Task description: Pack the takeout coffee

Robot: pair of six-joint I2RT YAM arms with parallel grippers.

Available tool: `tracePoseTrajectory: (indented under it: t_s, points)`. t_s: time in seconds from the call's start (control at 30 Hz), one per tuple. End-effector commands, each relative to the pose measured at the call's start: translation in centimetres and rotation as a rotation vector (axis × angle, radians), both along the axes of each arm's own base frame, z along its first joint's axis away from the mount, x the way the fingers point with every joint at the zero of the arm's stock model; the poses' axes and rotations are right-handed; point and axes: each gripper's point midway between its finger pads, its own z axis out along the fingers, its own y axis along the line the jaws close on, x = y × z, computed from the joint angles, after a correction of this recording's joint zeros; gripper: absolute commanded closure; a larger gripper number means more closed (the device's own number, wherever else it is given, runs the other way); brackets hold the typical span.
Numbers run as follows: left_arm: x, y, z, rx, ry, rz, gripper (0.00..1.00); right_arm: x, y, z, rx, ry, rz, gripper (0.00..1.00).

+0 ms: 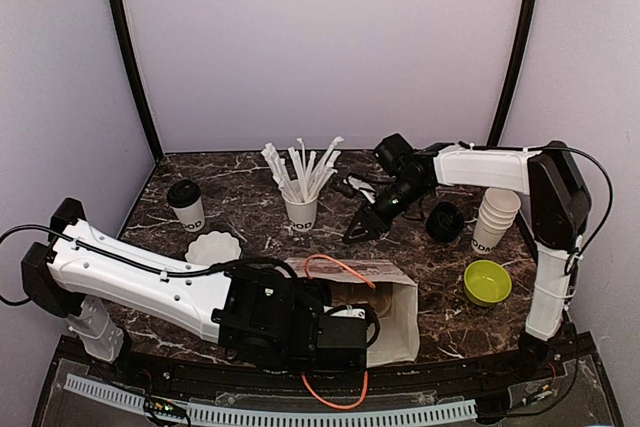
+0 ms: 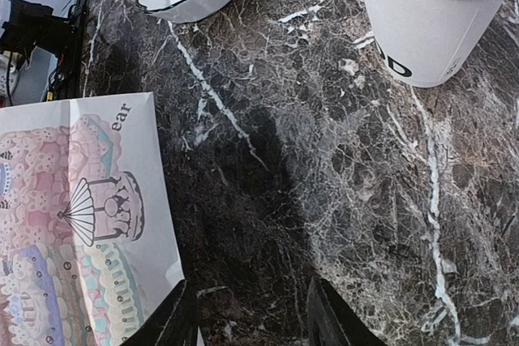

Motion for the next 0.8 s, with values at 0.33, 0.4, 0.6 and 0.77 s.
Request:
tracePoseTrajectory:
  t_s: [0.33,0.4,0.6,0.77]
  points:
    - [1.0,0.5,1.3,-0.127,-0.030,-0.007,0.55,-0.7,0.3,-0.3,0.039,0.043,0.016,0.54]
    - [1.1,0.6,1.2,-0.128,-0.030,-0.006,0.55,-0.7,0.3,-0.4,0.039,0.046,0.018,0.54]
    - [1.5,0.6,0.7,-0.131,-0.010,0.000,0.55,-0.9,0.3,-0.4,0.041,0.054,0.021,0.54]
    - [1.7,0.7,0.1,-0.134,0.010,0.005,0.55,-1.1,0.3,-0.5,0.042,0.066,0.023,0.54]
